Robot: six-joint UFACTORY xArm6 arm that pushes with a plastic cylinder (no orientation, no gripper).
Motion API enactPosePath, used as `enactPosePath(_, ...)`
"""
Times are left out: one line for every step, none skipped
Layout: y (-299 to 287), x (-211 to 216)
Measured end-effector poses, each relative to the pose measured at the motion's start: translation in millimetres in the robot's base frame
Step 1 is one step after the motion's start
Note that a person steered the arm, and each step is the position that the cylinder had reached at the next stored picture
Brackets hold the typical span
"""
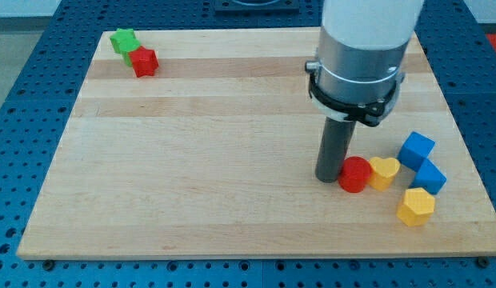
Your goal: Move arm towards top left corner of the board
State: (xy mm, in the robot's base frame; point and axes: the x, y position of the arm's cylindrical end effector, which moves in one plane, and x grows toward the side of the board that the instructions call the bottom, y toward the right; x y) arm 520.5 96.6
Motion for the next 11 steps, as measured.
enactPosePath(3,-2)
enactPosePath(3,-65)
enactPosePath(0,-131)
enactPosePath(-48,-196)
enactPosePath(-123,-268)
enactPosePath(-150,-315)
enactPosePath(-152,-319)
enactPosePath(-186,-328)
enactPosePath(-213,-329)
enactPosePath(-213,-329)
enactPosePath(-237,-329)
